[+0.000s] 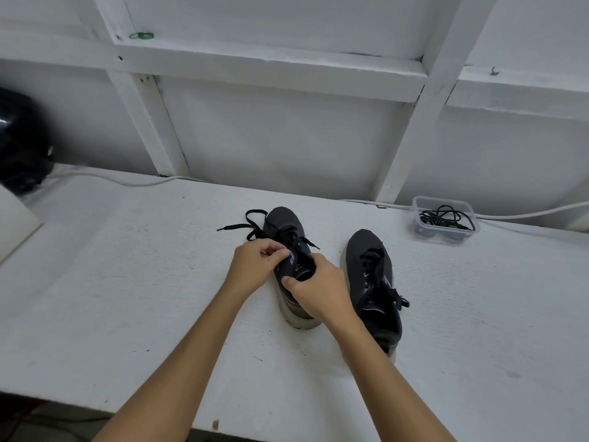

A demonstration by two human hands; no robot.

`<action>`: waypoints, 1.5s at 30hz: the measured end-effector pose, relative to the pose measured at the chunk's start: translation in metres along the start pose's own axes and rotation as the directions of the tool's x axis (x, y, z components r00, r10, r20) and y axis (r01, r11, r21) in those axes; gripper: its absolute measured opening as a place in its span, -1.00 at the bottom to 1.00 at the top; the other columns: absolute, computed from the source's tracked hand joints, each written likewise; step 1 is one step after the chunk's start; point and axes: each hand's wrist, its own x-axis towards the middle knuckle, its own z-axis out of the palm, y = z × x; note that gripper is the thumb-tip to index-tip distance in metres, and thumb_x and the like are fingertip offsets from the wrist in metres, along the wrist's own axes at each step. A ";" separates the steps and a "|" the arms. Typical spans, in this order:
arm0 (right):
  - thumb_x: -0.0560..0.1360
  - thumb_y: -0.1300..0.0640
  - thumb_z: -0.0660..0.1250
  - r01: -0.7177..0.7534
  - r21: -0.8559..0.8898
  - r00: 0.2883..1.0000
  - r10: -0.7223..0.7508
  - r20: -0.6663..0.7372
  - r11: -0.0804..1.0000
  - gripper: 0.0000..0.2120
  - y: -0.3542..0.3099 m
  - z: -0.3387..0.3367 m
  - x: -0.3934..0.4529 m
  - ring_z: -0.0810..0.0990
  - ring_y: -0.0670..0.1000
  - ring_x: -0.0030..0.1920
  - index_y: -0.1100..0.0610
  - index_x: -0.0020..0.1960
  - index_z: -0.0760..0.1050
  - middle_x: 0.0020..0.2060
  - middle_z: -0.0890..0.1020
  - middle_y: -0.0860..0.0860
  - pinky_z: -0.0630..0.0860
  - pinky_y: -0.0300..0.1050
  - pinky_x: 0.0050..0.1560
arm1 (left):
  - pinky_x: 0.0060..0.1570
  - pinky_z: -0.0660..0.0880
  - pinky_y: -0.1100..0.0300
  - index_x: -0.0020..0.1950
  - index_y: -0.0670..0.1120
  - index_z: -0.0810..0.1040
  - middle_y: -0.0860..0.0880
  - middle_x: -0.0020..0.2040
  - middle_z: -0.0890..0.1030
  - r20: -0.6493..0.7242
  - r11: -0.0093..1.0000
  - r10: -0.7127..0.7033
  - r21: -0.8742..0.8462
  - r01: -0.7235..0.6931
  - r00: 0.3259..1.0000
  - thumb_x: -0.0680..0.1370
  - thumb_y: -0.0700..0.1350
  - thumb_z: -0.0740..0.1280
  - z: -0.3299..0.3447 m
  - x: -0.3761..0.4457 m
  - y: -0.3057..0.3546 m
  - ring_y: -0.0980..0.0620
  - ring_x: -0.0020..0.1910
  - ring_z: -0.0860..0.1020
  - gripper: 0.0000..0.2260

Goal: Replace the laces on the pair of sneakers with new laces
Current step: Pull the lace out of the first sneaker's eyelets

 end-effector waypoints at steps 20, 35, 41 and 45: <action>0.45 -0.04 0.48 -0.016 0.009 1.000 0.016 0.008 1.000 -0.57 0.000 -0.001 -0.001 0.60 -0.06 0.02 -0.01 0.26 0.48 0.04 0.62 -0.10 0.57 -0.14 0.04 | -0.19 0.39 0.24 -0.15 -0.01 0.62 0.06 -0.09 0.62 -0.138 0.986 -0.153 0.040 0.160 0.978 0.55 0.10 0.41 -0.013 0.004 -0.026 0.10 -0.09 0.55 -0.80; 0.45 -0.08 0.48 -0.042 0.008 0.999 0.042 0.011 0.999 -0.53 -0.001 -0.001 0.002 0.60 -0.04 0.01 0.01 0.30 0.47 0.04 0.62 -0.09 0.54 -0.18 -0.02 | -0.04 0.60 0.03 0.10 -0.05 0.39 -0.08 0.03 0.66 -0.045 0.778 -0.326 -0.580 0.240 0.944 0.70 -0.09 0.17 -0.003 0.004 -0.001 0.03 -0.09 0.72 -0.95; 0.53 -0.22 0.34 -0.027 0.068 0.995 0.021 0.093 0.997 -0.54 -0.004 -0.016 0.006 0.59 -0.06 0.14 -0.09 0.38 0.45 0.14 0.61 -0.14 0.53 -0.12 0.16 | 0.04 0.64 -0.04 0.11 -0.08 0.43 -0.12 0.06 0.64 0.011 0.825 -0.289 -0.505 0.255 0.957 0.69 -0.06 0.21 -0.001 0.005 -0.003 0.04 -0.06 0.70 -0.90; 0.61 -0.01 0.29 0.049 -0.055 0.996 -0.045 0.073 0.997 -0.71 -0.009 -0.036 0.023 0.59 -0.07 0.10 -0.09 0.32 0.55 0.14 0.62 -0.09 0.46 -0.19 0.09 | -0.04 0.64 0.03 0.03 0.01 0.49 -0.03 0.01 0.61 -0.086 0.918 -0.289 -0.306 0.251 0.953 0.60 0.05 0.34 0.002 -0.001 -0.004 -0.01 -0.07 0.64 -0.86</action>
